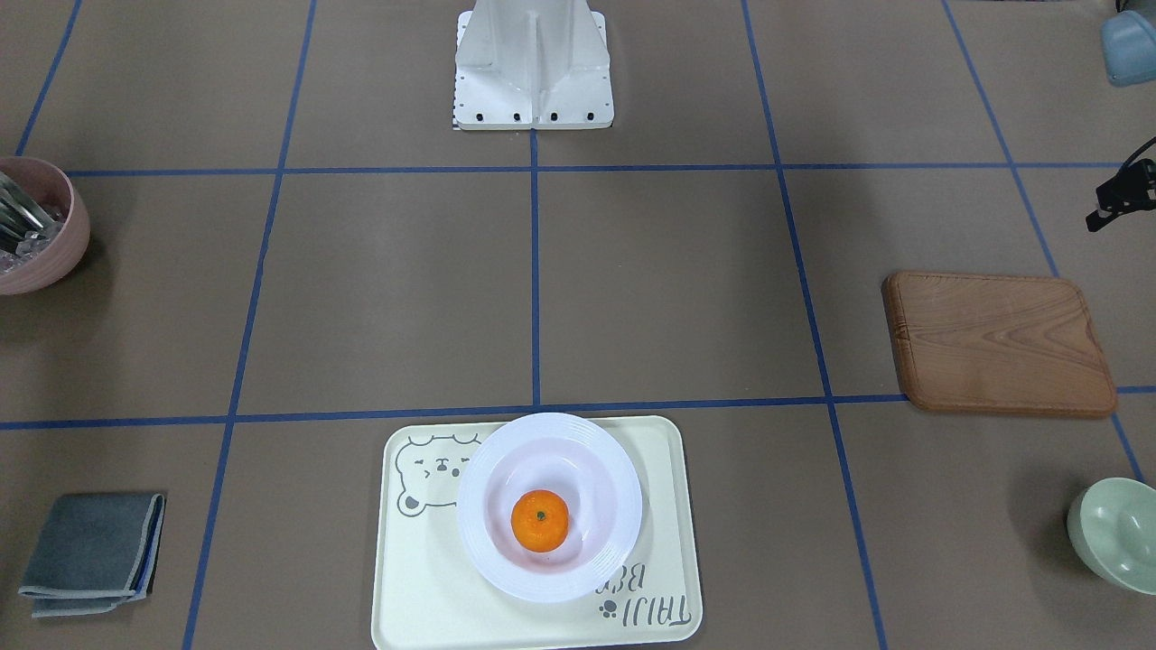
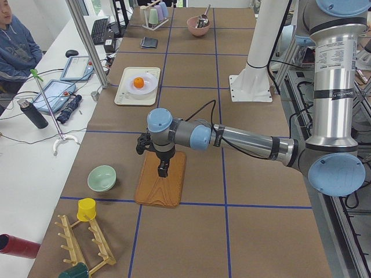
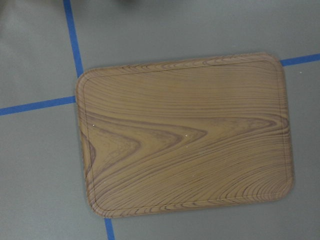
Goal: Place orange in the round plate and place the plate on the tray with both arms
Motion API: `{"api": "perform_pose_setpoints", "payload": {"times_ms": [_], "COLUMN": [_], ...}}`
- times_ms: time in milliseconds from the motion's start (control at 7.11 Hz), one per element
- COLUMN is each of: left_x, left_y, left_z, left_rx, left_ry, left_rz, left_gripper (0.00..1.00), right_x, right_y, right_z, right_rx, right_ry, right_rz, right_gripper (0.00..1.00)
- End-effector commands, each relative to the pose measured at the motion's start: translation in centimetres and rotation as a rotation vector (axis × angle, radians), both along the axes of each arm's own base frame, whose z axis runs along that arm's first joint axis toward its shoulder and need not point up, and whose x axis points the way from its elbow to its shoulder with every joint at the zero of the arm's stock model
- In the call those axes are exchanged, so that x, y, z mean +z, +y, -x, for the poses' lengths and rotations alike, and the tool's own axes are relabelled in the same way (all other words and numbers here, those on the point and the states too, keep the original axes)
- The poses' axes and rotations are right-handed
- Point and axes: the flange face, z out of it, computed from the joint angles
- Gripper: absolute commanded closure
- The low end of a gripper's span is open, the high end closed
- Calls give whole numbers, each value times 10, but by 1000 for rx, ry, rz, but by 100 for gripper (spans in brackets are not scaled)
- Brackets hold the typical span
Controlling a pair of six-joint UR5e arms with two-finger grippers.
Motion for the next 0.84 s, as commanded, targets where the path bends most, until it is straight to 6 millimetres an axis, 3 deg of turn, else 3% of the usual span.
{"api": "perform_pose_setpoints", "payload": {"times_ms": [0, 281, 704], "left_x": [5, 27, 11], "left_y": [-1, -6, -22], "left_z": [5, 4, 10], "left_rx": [-19, -44, -122], "left_ry": [-41, -54, -43], "left_rz": [-2, 67, 120], "left_gripper": [2, 2, 2], "right_x": [-3, 1, 14], "right_y": [2, 3, 2], "right_z": [-17, -21, -9], "right_rx": [5, -6, -54], "right_ry": [-32, -28, 2], "right_rz": [-19, -25, -19], "right_gripper": [0, 0, 0]}}
